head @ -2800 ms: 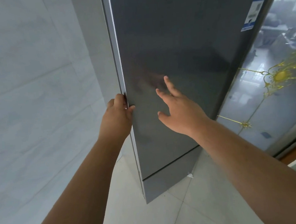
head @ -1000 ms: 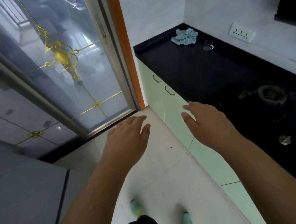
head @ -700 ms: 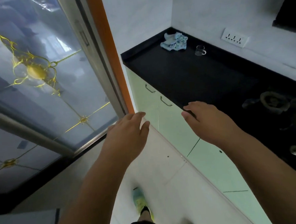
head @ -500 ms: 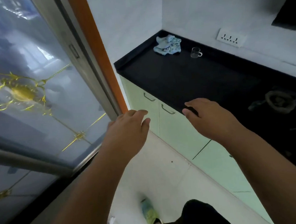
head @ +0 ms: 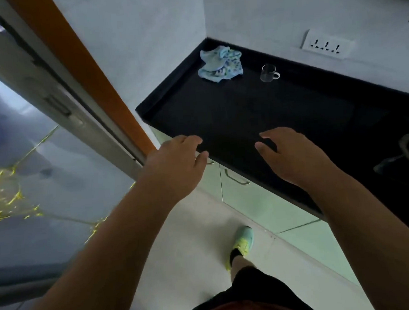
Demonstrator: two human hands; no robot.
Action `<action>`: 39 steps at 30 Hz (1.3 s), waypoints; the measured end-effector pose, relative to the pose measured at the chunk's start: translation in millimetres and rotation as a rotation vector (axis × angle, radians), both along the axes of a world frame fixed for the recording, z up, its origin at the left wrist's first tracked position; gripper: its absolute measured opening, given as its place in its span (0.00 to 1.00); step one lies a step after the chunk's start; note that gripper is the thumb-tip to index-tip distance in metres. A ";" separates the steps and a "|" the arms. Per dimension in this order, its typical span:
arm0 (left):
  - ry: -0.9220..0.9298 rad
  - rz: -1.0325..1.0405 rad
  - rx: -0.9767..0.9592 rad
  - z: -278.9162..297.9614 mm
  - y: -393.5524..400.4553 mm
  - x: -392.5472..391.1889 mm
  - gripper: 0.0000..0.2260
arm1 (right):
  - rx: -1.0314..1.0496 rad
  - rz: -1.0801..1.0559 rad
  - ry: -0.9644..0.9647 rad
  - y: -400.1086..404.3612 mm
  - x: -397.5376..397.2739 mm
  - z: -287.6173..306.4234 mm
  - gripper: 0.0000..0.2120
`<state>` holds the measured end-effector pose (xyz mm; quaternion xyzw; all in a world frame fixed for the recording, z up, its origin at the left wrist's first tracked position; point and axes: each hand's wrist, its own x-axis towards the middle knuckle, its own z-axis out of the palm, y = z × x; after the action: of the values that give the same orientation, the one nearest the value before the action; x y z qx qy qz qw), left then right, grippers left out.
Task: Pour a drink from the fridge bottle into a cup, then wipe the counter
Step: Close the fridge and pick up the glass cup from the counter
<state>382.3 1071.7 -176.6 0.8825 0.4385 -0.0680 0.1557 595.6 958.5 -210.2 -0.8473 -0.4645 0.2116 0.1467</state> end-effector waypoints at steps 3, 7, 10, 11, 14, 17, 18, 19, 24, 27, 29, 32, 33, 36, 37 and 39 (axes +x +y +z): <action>-0.005 -0.030 -0.023 -10.3 38.3 34.1 0.21 | -0.020 -0.007 0.027 41.8 30.0 -11.5 0.25; 0.004 -0.074 -0.015 -27.6 80.9 76.5 0.21 | -0.042 -0.006 0.041 84.1 65.9 -24.6 0.26; 0.006 -0.095 -0.032 -38.0 105.9 106.0 0.21 | -0.070 -0.037 0.042 107.3 93.3 -31.4 0.27; 0.009 -0.104 -0.046 -40.9 113.2 115.9 0.21 | -0.073 -0.057 0.049 112.7 102.2 -34.4 0.28; 0.013 -0.157 -0.076 -50.7 137.5 149.3 0.21 | -0.084 -0.133 0.068 126.1 130.9 -46.8 0.29; -0.005 -0.217 -0.107 -63.8 167.6 190.7 0.23 | -0.081 -0.231 0.107 137.0 155.1 -59.9 0.30; -0.004 -0.236 -0.116 -69.7 178.4 204.9 0.23 | -0.079 -0.254 0.112 140.7 161.1 -65.2 0.30; 0.001 -0.258 -0.121 -76.1 189.2 219.6 0.24 | -0.079 -0.269 0.111 144.5 166.2 -70.6 0.31; 0.021 -0.345 -0.156 -108.1 229.5 287.1 0.28 | -0.109 -0.327 0.140 160.6 186.5 -90.6 0.32; 0.035 -0.388 -0.180 -133.9 247.2 322.1 0.31 | -0.138 -0.347 0.143 169.6 197.6 -103.9 0.33; 0.039 -0.396 -0.199 -151.8 257.3 343.6 0.33 | -0.156 -0.368 0.154 176.3 204.7 -113.3 0.33; 0.025 -0.407 -0.206 -175.9 274.6 374.5 0.36 | -0.176 -0.383 0.162 188.0 215.3 -129.6 0.34; 0.023 -0.420 -0.199 -182.8 280.5 384.7 0.37 | -0.186 -0.384 0.161 191.6 218.3 -135.1 0.34; 0.022 -0.418 -0.163 -198.5 296.1 413.5 0.36 | -0.202 -0.394 0.177 201.1 223.8 -149.8 0.35; 0.013 -0.413 -0.151 -201.5 299.9 422.1 0.35 | -0.200 -0.395 0.182 203.6 224.7 -153.6 0.35; -0.016 -0.408 -0.127 -207.1 306.4 436.8 0.31 | -0.193 -0.399 0.186 206.8 226.0 -160.1 0.34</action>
<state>819.2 1378.1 -383.6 0.9419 0.2445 -0.1184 0.1974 821.5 1165.3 -370.3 -0.9093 -0.2501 0.2989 0.1459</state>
